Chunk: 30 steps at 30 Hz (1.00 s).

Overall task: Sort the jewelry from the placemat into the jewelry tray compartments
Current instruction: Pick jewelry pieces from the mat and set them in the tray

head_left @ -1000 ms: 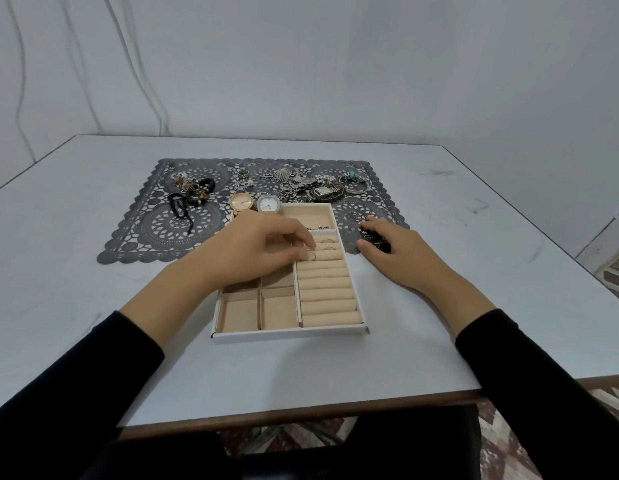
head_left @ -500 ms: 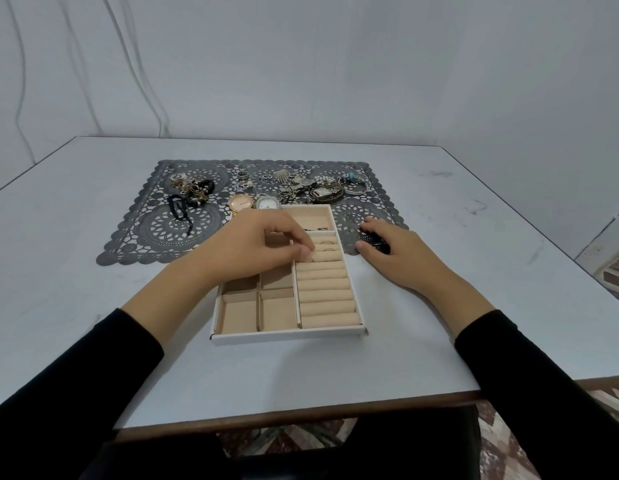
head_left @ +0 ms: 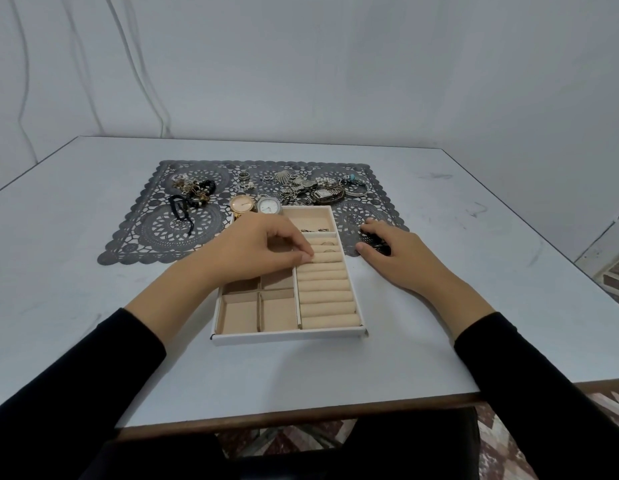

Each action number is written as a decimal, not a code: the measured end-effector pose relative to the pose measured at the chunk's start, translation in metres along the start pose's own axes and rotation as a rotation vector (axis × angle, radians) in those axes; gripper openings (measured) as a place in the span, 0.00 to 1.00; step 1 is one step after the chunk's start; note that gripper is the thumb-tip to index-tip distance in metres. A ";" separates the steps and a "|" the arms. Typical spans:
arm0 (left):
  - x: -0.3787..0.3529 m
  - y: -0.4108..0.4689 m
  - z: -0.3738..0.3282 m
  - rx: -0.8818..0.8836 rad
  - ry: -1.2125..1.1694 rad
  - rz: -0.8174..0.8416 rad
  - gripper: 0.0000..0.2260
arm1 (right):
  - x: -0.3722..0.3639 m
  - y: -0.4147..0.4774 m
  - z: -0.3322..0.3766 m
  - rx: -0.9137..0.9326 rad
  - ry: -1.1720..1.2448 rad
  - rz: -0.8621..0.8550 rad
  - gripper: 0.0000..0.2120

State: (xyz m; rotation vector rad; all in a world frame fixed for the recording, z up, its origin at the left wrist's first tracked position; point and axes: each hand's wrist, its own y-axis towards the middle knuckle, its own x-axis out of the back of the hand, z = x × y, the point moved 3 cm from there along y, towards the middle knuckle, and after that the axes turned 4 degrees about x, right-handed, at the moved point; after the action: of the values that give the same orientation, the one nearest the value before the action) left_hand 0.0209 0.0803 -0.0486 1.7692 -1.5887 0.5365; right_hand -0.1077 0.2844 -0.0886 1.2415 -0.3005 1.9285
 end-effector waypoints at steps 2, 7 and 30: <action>-0.001 0.000 -0.001 -0.002 0.020 0.002 0.04 | 0.000 0.000 0.000 -0.002 0.000 0.003 0.22; 0.000 -0.001 0.002 0.002 0.006 0.002 0.04 | 0.001 0.000 0.002 0.001 0.001 0.012 0.21; 0.065 0.087 0.104 0.215 0.067 -0.268 0.07 | -0.005 0.110 -0.002 -0.049 0.254 -0.221 0.06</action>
State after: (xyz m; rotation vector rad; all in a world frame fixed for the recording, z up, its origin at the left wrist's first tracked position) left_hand -0.0678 -0.0413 -0.0541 2.0622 -1.2595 0.6472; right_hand -0.1884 0.2113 -0.0704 0.9426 -0.0743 1.8486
